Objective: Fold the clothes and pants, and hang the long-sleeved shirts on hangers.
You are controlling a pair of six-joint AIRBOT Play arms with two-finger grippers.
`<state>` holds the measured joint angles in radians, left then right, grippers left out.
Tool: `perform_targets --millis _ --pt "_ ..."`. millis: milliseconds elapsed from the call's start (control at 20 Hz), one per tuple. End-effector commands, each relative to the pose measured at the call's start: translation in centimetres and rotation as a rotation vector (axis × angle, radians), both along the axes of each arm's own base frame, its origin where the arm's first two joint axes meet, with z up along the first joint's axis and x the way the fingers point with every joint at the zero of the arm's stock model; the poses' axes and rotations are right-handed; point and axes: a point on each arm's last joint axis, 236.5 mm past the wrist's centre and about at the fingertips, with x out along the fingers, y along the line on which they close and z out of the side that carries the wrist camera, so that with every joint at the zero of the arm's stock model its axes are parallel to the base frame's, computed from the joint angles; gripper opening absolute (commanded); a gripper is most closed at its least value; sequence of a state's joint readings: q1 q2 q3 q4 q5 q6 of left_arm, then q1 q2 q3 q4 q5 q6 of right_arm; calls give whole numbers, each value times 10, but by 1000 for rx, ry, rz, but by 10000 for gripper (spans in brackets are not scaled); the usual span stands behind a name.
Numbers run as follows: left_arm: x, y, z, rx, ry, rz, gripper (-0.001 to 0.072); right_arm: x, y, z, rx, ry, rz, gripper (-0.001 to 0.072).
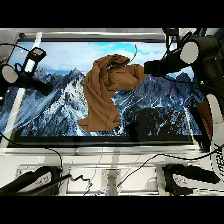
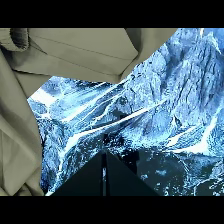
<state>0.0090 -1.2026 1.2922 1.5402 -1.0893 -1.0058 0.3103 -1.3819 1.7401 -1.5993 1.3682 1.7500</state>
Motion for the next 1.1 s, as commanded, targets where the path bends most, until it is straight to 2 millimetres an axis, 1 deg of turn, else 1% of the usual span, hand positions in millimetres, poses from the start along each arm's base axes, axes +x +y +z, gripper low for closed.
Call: perform_targets --millis 0,100,250,300,450,550,650,700,750,800,850,950,1050 --pt "7 -4 5 -19 -37 0 700 0 0 0 0 0 1 31" --pt "8 -11 5 -57 -38 -3 700 0 0 0 0 0 1 31" --pt "8 -36 9 -178 -41 -11 700 0 0 0 0 0 1 32" --pt "8 -41 11 -205 -42 -13 700 0 0 0 0 0 1 31" --pt "12 -43 10 -239 -46 22 700 0 0 0 0 0 1 31" --pt "14 -41 1 -289 -15 107 700 0 0 0 0 0 1 31" --pt "17 -40 -13 -322 25 169 699 0 1 0 1 -1 1 31" --pt "17 -40 -21 -322 46 173 663 1 2 1 5 -7 3 31" --pt "16 -41 -30 -319 77 174 443 4 4 3 14 -23 4 31" --pt "15 -41 -39 -319 106 176 176 9 5 7 21 -48 5 31" --pt "15 -42 -45 -324 124 183 9 15 7 12 32 -81 5 32" --pt "13 -48 -50 -362 140 207 15 28 11 21 40 -146 18 32" --pt "6 -51 -51 -380 146 209 15 36 9 24 31 -183 15 32"
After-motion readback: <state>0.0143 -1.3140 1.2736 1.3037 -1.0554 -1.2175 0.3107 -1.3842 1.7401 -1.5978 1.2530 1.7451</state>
